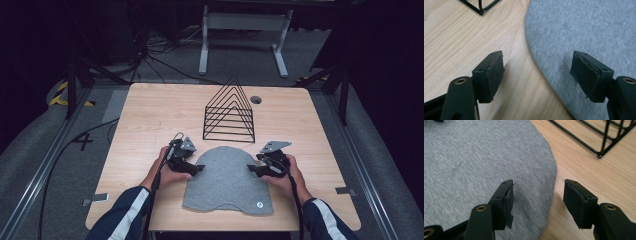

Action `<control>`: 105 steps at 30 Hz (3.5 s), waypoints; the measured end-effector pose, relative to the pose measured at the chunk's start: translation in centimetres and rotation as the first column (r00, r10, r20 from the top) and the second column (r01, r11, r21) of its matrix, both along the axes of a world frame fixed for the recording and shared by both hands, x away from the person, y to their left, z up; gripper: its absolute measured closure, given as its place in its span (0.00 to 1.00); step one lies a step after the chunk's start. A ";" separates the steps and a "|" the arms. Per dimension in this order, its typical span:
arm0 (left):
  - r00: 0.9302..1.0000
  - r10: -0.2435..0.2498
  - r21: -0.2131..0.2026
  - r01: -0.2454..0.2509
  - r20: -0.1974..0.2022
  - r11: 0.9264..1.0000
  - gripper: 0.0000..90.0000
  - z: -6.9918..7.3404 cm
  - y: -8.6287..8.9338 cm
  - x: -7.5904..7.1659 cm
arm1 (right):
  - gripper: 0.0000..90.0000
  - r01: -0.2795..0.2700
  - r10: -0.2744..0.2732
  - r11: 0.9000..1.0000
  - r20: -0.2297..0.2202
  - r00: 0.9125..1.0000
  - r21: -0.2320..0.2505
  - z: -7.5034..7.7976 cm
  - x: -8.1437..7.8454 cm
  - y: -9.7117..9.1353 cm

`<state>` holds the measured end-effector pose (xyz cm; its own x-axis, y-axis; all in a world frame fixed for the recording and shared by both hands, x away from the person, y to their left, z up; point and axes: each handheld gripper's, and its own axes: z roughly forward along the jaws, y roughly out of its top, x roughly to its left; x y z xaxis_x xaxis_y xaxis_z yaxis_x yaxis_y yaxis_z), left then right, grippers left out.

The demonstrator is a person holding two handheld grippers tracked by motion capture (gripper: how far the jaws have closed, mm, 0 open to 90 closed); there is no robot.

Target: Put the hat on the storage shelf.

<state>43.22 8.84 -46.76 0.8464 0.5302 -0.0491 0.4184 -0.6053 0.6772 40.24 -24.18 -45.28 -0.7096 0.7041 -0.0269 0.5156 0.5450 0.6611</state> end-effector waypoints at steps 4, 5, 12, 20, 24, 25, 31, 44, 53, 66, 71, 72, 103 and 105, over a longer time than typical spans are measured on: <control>1.000 -0.016 0.011 0.015 0.012 1.000 0.29 0.0 -0.1 -0.1 | 0.45 -0.007 0.007 1.000 -0.022 1.000 0.003 -0.2 0.2 0.5; 1.000 -0.020 0.021 0.020 0.000 1.000 0.29 0.1 -0.1 -0.2 | 0.45 -0.014 0.014 1.000 -0.023 1.000 -0.006 -0.2 0.3 0.6; 1.000 -0.007 0.046 0.007 -0.009 0.999 0.43 0.5 -0.8 -0.9 | 0.59 0.005 -0.005 1.000 -0.032 0.999 -0.006 -0.1 0.4 1.2; 0.999 -0.034 0.061 0.036 -0.025 0.997 0.64 0.9 -1.0 -1.3 | 0.86 -0.018 0.019 1.000 -0.061 0.998 0.024 0.0 0.1 1.5; 0.998 -0.055 0.041 0.057 -0.038 0.998 0.77 0.9 -0.9 -1.3 | 0.92 -0.033 0.035 0.999 -0.061 0.998 0.037 -0.1 0.0 1.4; 0.997 -0.065 0.039 0.067 -0.048 0.997 0.81 0.9 -0.8 -1.2 | 0.93 -0.034 0.037 0.999 -0.059 0.998 0.037 -0.1 0.0 1.4; 0.997 -0.065 0.026 0.066 -0.035 0.997 0.93 0.8 -0.7 -1.3 | 0.94 -0.051 0.053 0.998 -0.044 0.998 0.030 0.1 -0.2 1.4; 0.995 -0.050 -0.079 0.057 0.092 0.995 0.96 4.7 0.3 -2.2 | 0.94 -0.077 0.067 0.992 0.103 0.992 0.103 4.1 -1.5 0.1; 0.980 -0.069 -0.116 0.092 0.188 0.989 0.97 8.5 -0.2 -2.5 | 0.95 -0.093 0.068 0.987 0.190 0.979 0.129 7.7 -2.4 -0.9; 0.949 -0.078 -0.128 0.123 0.307 0.984 0.97 14.6 -1.2 -2.4 | 0.95 -0.095 0.045 0.985 0.312 0.949 0.147 13.8 -2.5 -1.9; 0.928 -0.058 -0.132 0.114 0.368 0.985 0.97 17.2 -1.3 -1.4 | 0.95 -0.091 0.036 0.986 0.353 0.935 0.142 16.3 -1.8 -1.9; 0.925 -0.054 -0.143 0.115 0.377 0.983 0.97 17.6 -1.3 -1.2 | 0.95 -0.088 0.032 0.986 0.360 0.933 0.141 16.9 -1.5 -1.9; 0.888 0.090 -0.189 -0.004 0.452 0.982 0.97 28.1 -2.2 6.6 | 0.95 -0.014 -0.082 0.981 0.476 0.875 0.194 27.0 5.9 -0.7; 0.888 0.092 -0.179 -0.011 0.450 0.984 0.97 27.9 -2.3 7.1 | 0.95 -0.019 -0.078 0.981 0.480 0.873 0.194 27.0 6.2 -0.6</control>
<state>50.33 6.58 -18.90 0.7687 0.5915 0.2434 0.0670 -0.4528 0.8891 46.46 -24.76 -18.32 -0.6200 0.7510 -0.2272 0.1185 0.3759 0.9190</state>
